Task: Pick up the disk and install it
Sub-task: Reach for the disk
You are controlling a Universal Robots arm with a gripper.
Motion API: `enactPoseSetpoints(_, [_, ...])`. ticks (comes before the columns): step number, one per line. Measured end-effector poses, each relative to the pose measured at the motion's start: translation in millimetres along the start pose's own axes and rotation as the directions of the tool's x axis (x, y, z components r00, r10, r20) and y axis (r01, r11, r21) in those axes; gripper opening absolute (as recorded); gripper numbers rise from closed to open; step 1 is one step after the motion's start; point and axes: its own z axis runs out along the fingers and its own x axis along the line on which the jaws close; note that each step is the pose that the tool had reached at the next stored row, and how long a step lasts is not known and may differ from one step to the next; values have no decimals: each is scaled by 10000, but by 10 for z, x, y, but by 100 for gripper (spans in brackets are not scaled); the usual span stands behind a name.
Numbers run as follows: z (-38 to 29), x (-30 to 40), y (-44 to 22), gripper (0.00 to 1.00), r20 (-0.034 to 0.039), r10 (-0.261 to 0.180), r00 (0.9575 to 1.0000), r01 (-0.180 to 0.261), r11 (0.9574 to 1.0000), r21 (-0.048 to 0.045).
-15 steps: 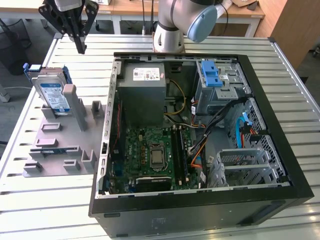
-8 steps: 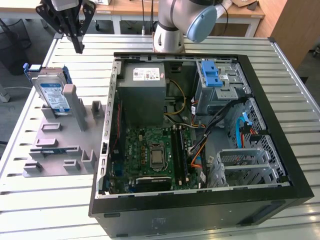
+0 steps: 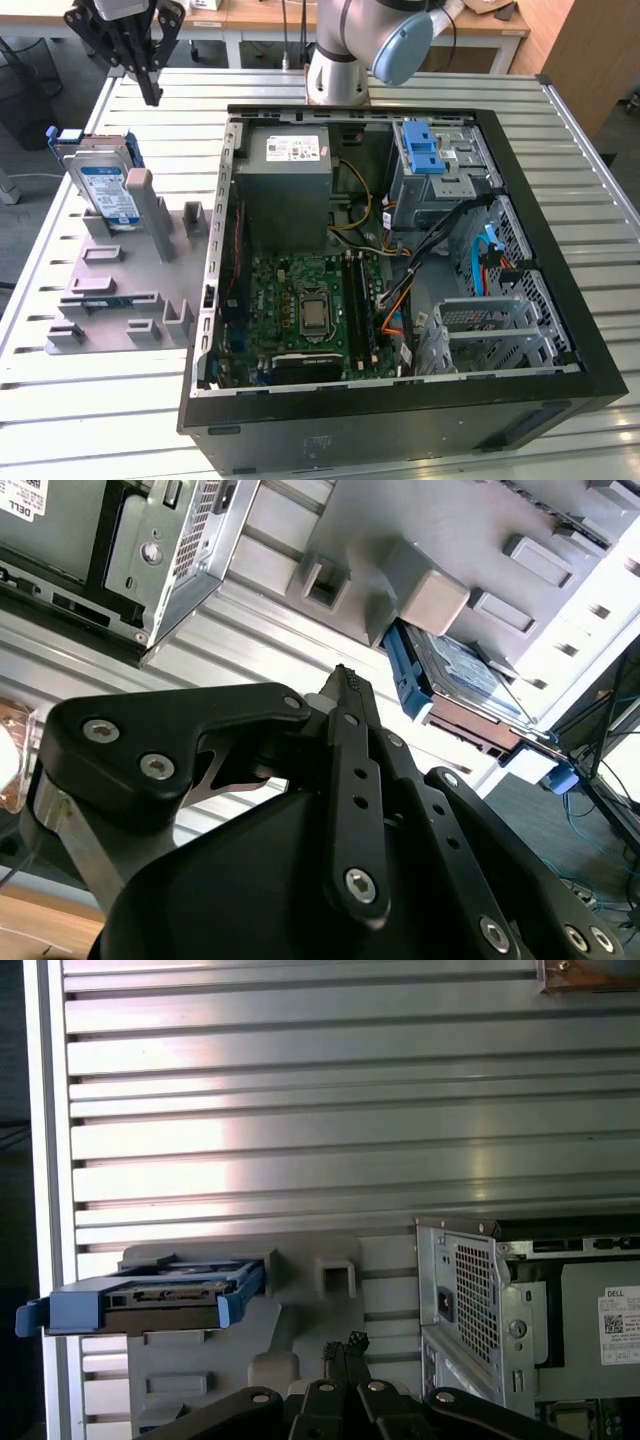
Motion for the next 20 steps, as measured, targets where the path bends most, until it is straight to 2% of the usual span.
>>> enactPoseSetpoints(20, [1, 70, -2, 11, -6, 0, 10000, 0, 10000, 0])
